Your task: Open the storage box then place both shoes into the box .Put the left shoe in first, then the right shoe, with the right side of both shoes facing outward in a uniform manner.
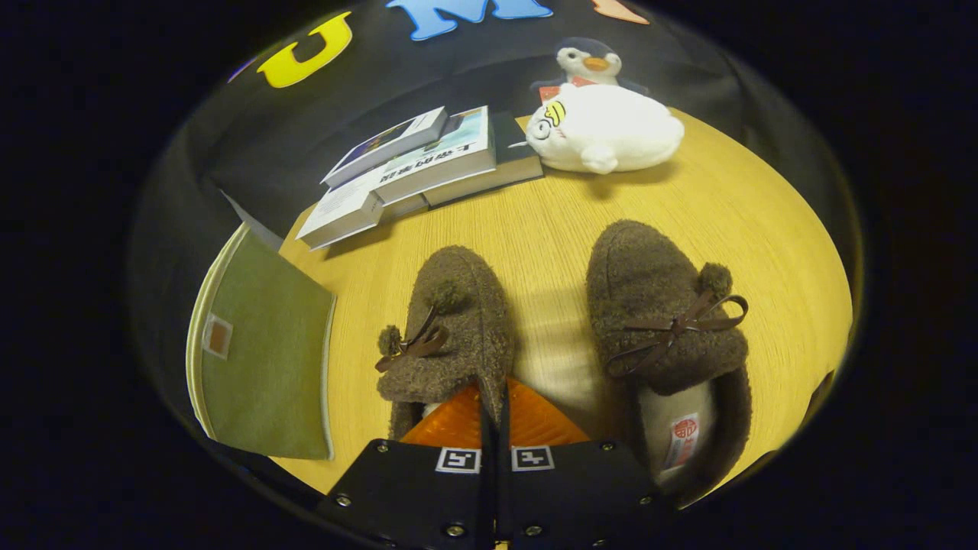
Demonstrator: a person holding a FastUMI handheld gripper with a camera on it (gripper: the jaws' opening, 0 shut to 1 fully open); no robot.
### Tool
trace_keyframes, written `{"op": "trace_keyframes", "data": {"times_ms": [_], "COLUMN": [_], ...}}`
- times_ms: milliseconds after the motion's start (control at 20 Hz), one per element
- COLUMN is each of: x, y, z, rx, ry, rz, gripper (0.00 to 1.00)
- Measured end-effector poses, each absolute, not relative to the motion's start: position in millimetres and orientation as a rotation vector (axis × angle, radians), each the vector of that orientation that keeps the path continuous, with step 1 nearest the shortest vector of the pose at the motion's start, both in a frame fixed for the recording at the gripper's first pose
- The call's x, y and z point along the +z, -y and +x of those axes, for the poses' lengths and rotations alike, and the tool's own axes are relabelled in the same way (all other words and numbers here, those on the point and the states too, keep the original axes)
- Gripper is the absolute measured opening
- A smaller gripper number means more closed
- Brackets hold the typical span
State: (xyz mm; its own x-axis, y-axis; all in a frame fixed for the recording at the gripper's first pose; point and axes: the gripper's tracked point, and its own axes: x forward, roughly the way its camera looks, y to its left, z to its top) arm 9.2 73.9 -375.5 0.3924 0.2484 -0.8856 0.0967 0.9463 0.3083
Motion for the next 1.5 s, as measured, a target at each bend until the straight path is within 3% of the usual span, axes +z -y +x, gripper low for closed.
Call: {"op": "trace_keyframes", "data": {"times_ms": [950, 1500], "x": [-214, -189], "y": [-159, -274], "z": [49, 59], "rx": [0.182, 0.295], "ry": [-1.047, -1.046], "rz": [0.577, 0.633], "gripper": [0.0, 0.01]}}
